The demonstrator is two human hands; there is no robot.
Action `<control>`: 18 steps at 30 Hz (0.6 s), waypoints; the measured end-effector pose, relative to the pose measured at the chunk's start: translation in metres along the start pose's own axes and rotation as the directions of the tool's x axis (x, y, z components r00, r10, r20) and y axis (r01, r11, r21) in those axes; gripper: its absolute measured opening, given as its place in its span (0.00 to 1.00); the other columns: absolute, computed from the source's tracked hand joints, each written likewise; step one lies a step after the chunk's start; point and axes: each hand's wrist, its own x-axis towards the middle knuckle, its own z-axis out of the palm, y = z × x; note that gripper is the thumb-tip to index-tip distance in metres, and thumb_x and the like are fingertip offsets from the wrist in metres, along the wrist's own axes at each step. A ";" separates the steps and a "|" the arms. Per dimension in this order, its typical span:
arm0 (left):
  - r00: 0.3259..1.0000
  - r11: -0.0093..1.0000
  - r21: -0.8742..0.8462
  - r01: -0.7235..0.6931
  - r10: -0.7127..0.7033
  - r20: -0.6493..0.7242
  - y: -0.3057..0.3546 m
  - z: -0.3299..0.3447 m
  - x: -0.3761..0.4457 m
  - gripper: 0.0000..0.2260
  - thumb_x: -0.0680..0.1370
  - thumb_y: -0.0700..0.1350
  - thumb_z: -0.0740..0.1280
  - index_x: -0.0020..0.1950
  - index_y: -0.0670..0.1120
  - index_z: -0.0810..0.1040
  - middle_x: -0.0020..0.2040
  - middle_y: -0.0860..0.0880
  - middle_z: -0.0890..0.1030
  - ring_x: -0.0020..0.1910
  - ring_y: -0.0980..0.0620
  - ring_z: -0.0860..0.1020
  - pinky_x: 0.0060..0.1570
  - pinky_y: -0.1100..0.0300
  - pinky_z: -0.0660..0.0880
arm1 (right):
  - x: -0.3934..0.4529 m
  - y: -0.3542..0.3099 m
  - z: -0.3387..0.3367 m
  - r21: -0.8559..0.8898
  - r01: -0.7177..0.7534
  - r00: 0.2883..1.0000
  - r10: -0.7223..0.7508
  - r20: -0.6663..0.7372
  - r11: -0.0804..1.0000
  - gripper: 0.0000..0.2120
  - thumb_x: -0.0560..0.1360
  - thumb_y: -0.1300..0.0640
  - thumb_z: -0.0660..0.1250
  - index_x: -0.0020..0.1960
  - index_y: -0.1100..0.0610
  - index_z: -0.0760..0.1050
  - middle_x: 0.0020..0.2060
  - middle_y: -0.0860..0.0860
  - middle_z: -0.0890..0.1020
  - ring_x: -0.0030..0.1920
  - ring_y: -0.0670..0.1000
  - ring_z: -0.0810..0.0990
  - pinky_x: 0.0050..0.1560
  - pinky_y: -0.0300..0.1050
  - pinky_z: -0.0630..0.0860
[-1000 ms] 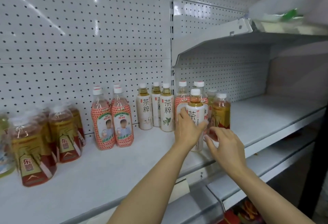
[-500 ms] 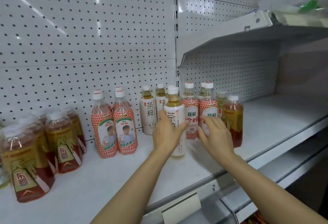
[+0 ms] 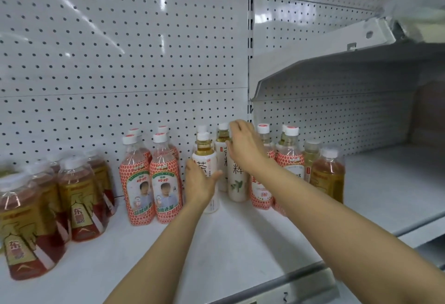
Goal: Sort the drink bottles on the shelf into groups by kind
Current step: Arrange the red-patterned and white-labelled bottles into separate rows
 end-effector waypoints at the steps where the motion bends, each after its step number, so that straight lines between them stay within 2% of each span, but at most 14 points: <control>1: 1.000 1.000 0.005 0.002 -0.002 -0.009 0.000 0.003 0.003 0.31 0.70 0.49 0.79 0.65 0.40 0.66 0.59 0.42 0.76 0.57 0.42 0.77 0.51 0.52 0.74 | 0.004 0.001 0.003 -0.008 -0.013 1.000 0.014 0.023 1.000 0.19 0.76 0.62 0.65 0.66 0.61 0.68 0.64 0.56 0.72 0.66 0.55 0.67 0.62 0.48 0.70; 5: 0.999 0.999 0.035 -0.012 0.013 -0.038 0.001 0.013 0.011 0.32 0.69 0.50 0.79 0.64 0.40 0.67 0.59 0.41 0.75 0.58 0.41 0.76 0.56 0.44 0.76 | 0.010 0.003 0.011 -0.029 -0.035 0.997 0.037 0.067 0.999 0.20 0.77 0.62 0.63 0.68 0.63 0.66 0.64 0.57 0.72 0.66 0.57 0.67 0.60 0.48 0.72; 10: 0.999 0.995 0.101 -0.018 0.021 -0.028 0.000 0.016 0.016 0.35 0.70 0.50 0.78 0.67 0.38 0.65 0.63 0.40 0.71 0.61 0.41 0.72 0.59 0.47 0.73 | 0.006 0.006 0.014 -0.093 0.005 1.000 -0.003 0.024 0.996 0.20 0.77 0.64 0.62 0.67 0.64 0.66 0.63 0.58 0.72 0.64 0.57 0.69 0.58 0.46 0.72; 13: 0.999 0.984 0.175 -0.011 0.019 -0.049 0.004 0.013 0.013 0.39 0.69 0.53 0.78 0.71 0.37 0.63 0.67 0.38 0.68 0.67 0.38 0.68 0.67 0.45 0.68 | 0.002 0.006 0.011 -0.113 0.042 0.999 -0.041 0.013 0.993 0.20 0.75 0.65 0.62 0.67 0.64 0.67 0.63 0.58 0.73 0.63 0.58 0.70 0.60 0.46 0.70; 15: 0.966 0.971 0.201 -0.132 0.172 -0.193 0.018 0.009 0.005 0.39 0.71 0.53 0.77 0.73 0.37 0.62 0.71 0.38 0.66 0.71 0.38 0.64 0.70 0.46 0.63 | -0.001 0.010 0.000 -0.137 0.083 0.995 -0.090 -0.041 0.987 0.19 0.74 0.65 0.63 0.65 0.63 0.71 0.61 0.58 0.76 0.63 0.58 0.71 0.61 0.48 0.68; 16: 0.920 0.950 0.197 -0.243 0.290 -0.265 0.029 0.008 0.000 0.36 0.73 0.51 0.75 0.73 0.37 0.63 0.71 0.39 0.67 0.70 0.40 0.64 0.70 0.49 0.63 | -0.003 0.013 -0.008 -0.162 0.099 0.989 -0.115 -0.093 0.982 0.18 0.73 0.65 0.65 0.63 0.63 0.73 0.60 0.58 0.77 0.62 0.58 0.72 0.63 0.49 0.68; 18: 0.838 0.883 0.126 -0.452 0.469 -0.280 0.055 0.009 -0.009 0.27 0.77 0.48 0.70 0.72 0.40 0.66 0.68 0.42 0.70 0.68 0.44 0.67 0.69 0.54 0.66 | -0.007 0.021 -0.028 -0.216 0.090 0.965 -0.139 -0.223 0.972 0.18 0.71 0.64 0.69 0.60 0.63 0.76 0.57 0.58 0.80 0.62 0.59 0.73 0.64 0.52 0.68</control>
